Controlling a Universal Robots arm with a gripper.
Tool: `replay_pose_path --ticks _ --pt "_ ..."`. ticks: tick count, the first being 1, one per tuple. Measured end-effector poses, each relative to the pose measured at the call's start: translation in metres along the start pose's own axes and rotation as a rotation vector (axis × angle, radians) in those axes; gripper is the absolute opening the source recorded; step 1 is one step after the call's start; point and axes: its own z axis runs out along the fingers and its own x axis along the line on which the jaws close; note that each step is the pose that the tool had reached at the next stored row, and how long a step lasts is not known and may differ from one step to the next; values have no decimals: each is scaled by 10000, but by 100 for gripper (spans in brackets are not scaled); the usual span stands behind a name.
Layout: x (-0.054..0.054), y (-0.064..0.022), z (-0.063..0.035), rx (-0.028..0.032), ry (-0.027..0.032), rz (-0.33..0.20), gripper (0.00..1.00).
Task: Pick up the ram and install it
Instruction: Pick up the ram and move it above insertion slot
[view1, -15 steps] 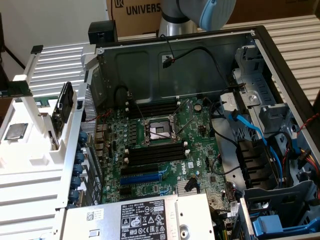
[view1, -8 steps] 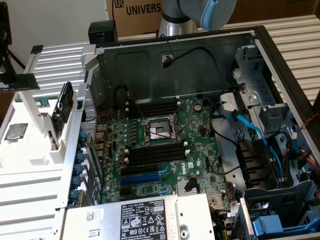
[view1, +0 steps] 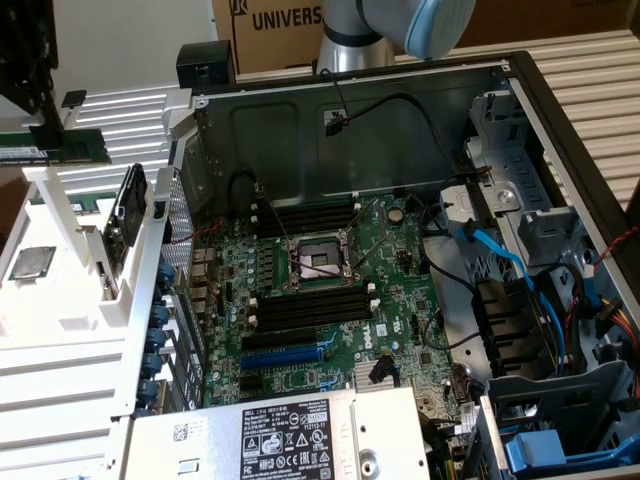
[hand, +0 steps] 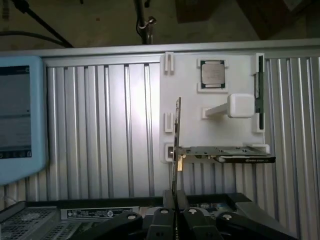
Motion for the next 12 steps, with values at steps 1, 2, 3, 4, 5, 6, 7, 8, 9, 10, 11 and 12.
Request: replay_pose_path --ticks 1,2,3,4,5,6,7,8,9,10,11,12 --pt "-1 -38 -22 -7 2 0 13" --pt "-1 -77 -46 -9 1 0 13" --pt "0 -109 -66 -8 1 -1 13" --pt "1 -135 -81 -9 0 0 13" --pt "1 -163 -93 -8 -1 0 13" --pt "3 -184 -103 -9 -6 -1 13" --pt "4 -210 -113 -8 -9 -1 13" --pt "4 -234 -118 -6 -11 -1 13" --pt "4 -259 -124 -5 -12 -1 13" --pt "3 -284 -128 -2 -13 -1 13" --pt "2 -311 -131 -1 -12 -1 13" --pt "1 -339 -135 -1 -12 -1 13"
